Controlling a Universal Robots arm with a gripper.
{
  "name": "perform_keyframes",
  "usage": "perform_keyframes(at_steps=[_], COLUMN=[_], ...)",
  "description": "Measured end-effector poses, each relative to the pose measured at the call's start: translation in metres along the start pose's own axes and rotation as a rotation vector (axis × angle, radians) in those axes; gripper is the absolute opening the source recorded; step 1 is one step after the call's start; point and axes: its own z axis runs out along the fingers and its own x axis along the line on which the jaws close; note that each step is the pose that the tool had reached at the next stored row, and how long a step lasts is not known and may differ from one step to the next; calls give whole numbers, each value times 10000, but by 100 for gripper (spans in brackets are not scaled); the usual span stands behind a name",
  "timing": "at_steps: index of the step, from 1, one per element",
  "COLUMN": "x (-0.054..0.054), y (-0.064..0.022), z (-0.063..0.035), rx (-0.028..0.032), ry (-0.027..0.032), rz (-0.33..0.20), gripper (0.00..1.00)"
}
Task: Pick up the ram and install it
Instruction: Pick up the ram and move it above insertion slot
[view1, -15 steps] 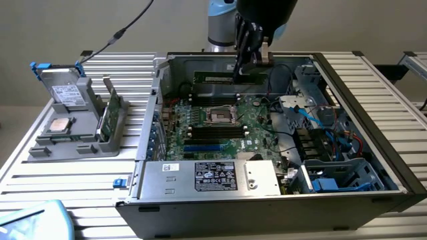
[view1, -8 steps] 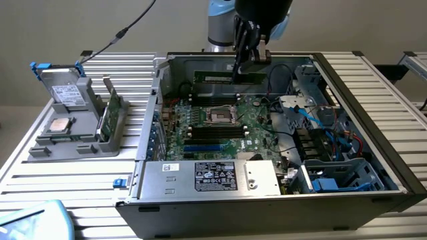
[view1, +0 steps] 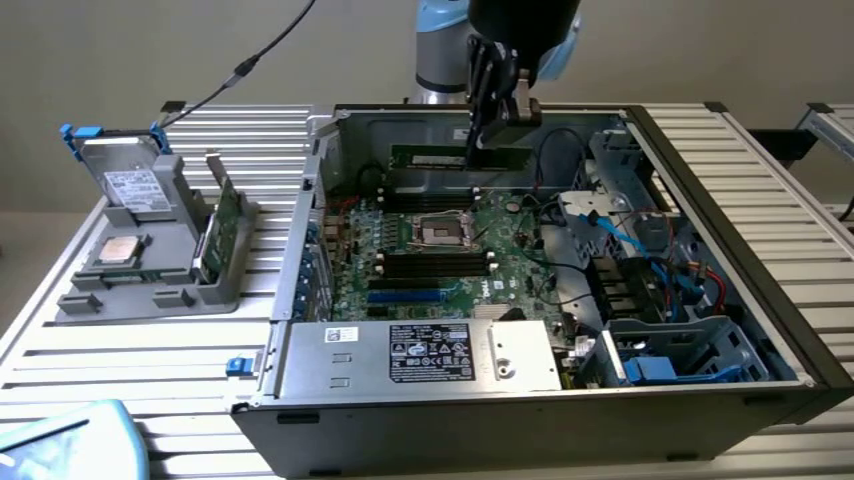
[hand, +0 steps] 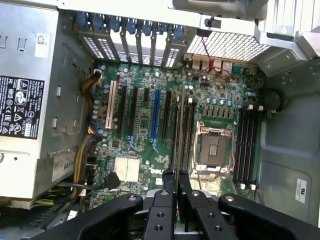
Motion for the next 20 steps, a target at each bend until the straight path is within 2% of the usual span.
perform_keyframes(at_steps=[4, 6, 7, 20], x=[-53, -76, -85, -172], y=[-7, -11, -12, -24], z=[15, 26, 34, 271], rx=[164, 232, 246, 259], ry=[152, 194, 205, 194], rz=[6, 8, 11, 204], gripper=[14, 14, 14, 14])
